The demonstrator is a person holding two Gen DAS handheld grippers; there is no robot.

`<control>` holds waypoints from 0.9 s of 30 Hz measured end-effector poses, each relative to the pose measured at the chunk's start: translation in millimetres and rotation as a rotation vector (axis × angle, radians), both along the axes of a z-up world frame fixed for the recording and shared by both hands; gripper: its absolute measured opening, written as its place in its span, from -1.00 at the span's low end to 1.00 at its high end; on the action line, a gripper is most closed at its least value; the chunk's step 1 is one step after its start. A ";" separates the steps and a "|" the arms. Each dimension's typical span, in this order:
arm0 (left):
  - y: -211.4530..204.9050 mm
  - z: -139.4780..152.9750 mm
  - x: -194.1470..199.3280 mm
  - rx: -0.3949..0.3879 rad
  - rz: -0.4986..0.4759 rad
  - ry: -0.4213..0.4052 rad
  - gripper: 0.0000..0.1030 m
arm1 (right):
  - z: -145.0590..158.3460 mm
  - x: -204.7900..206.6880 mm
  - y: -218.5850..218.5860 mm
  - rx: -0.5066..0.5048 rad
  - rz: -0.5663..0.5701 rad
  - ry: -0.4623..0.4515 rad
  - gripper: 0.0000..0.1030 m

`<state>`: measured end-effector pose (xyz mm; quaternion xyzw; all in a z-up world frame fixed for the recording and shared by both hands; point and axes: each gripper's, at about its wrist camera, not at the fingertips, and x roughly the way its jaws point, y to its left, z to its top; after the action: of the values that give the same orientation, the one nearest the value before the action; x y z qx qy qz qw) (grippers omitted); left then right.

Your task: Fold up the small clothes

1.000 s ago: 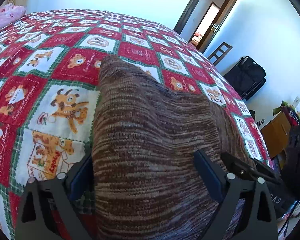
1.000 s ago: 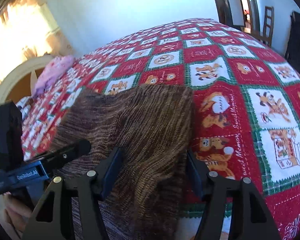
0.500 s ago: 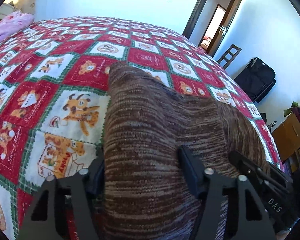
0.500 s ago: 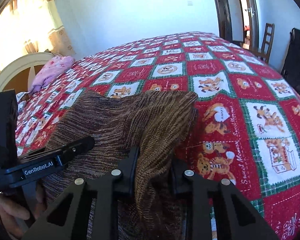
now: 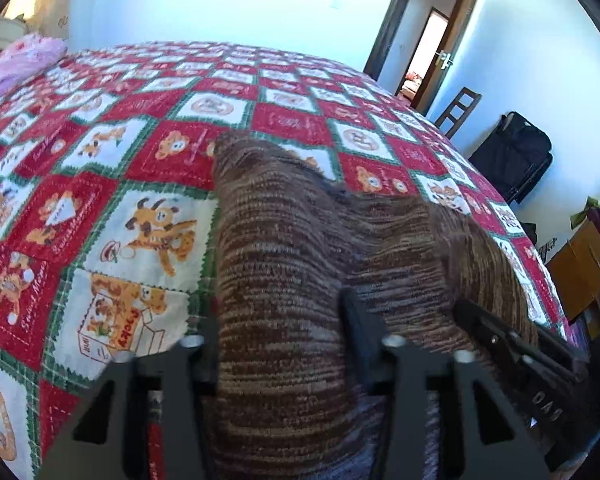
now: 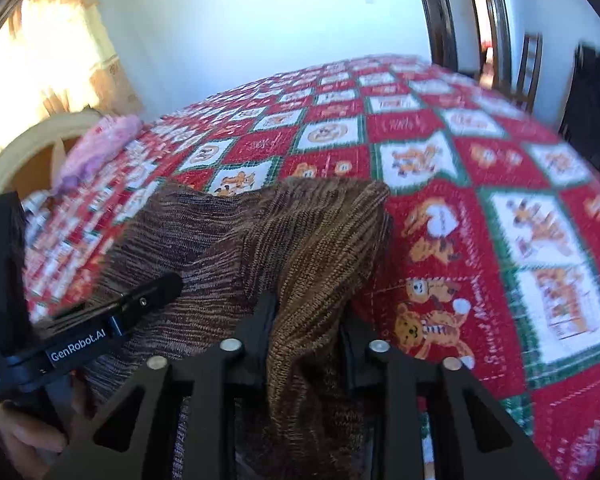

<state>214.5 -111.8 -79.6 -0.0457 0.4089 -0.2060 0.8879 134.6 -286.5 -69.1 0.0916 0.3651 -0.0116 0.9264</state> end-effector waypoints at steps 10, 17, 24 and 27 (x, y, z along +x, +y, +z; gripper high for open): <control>6.2 27.9 -30.5 0.016 -0.019 -0.045 -0.54 | 41.1 -49.3 38.3 -0.101 -0.060 -0.121 -0.59; 24.9 45.8 -67.3 0.007 -0.019 -0.074 -0.54 | 63.9 -85.0 61.1 -0.094 -0.067 -0.175 -0.59; 58.7 59.2 -99.4 -0.039 0.005 -0.074 -0.54 | 80.7 -117.9 90.5 -0.088 -0.030 -0.214 -0.59; 74.5 65.2 -110.4 -0.026 0.024 -0.083 -0.54 | 82.9 -127.5 103.0 -0.063 -0.014 -0.217 -0.59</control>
<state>104.1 -37.3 -14.5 -0.0533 0.3683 -0.2024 0.9058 7.1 -183.4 13.8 0.0656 0.2615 -0.0194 0.9628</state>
